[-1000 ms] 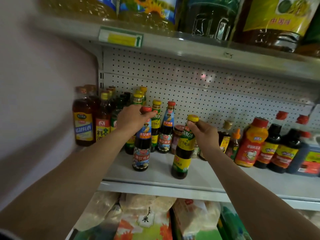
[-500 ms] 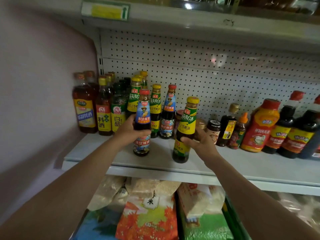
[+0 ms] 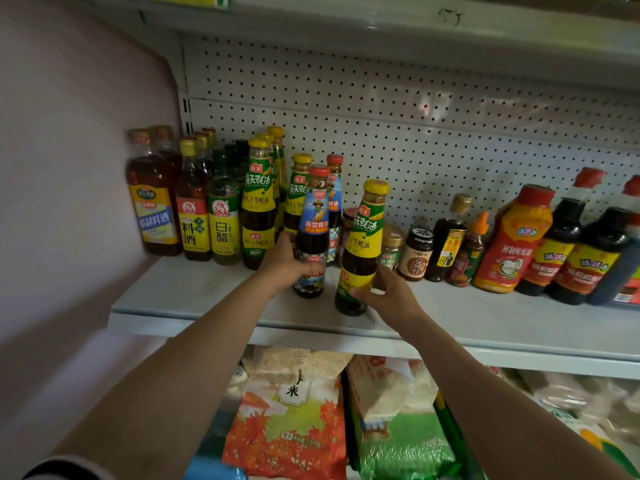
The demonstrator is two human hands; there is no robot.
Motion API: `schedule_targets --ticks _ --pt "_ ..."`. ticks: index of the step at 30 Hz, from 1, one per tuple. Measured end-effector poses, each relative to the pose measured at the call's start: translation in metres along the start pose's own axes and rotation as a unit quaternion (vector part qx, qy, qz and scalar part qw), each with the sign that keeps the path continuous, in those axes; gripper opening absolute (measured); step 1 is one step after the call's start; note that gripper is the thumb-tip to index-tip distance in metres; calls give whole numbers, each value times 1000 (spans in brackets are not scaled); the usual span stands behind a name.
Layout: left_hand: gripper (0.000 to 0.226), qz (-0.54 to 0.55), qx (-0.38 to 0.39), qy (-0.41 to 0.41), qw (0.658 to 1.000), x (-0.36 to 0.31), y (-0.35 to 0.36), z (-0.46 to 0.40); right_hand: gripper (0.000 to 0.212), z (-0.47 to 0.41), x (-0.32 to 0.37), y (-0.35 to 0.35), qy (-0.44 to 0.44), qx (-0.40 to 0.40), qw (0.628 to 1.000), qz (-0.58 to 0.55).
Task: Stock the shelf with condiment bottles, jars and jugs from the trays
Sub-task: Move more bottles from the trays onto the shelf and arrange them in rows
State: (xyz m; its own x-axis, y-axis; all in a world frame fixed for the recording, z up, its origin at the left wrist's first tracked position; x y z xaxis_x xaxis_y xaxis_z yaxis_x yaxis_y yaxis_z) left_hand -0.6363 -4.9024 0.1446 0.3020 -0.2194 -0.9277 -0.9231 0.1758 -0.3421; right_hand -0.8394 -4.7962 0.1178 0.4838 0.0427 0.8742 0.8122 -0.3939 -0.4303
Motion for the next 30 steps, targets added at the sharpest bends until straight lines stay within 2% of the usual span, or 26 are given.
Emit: schedule_targets --ticks 7,14,16,20,22,26,28,30 --pt "79 -8 -24 20 999 -13 40 -15 56 5 -6 -7 -9 4 1000 26" --pt "73 -30 -28 48 998 -4 48 -31 57 8 -6 -3 11 -1 1000 23" --pt "71 -31 -25 54 998 -8 45 -23 60 8 -3 0 20 -20 999 28" --pt "62 -17 -79 60 995 -5 21 -2 62 12 3 5 55 -87 993 61" --pt "59 15 -62 70 996 -6 7 10 59 12 5 11 56 -95 992 62" --pt "64 66 38 69 995 -5 -9 23 47 9 19 40 7 -44 998 49" --pt "75 53 49 72 995 0 -17 22 32 9 29 59 -35 -36 997 62" --pt "80 27 31 60 997 3 -28 22 28 6 33 77 -58 -37 996 62"
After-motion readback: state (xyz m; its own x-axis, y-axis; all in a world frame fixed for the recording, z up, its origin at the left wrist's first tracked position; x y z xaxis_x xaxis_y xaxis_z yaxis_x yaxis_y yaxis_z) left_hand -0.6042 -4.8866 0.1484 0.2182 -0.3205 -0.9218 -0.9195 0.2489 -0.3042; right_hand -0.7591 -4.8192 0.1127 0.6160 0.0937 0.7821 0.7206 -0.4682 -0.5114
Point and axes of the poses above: each hand's wrist, its own z-axis away from the middle knuckle, its own y-axis out of the palm, x = y × z, the point moved 3 cm from there along -z, towards the middle knuckle, and after that the axes turned 5 degrees about -x, right-handed, at the moved point
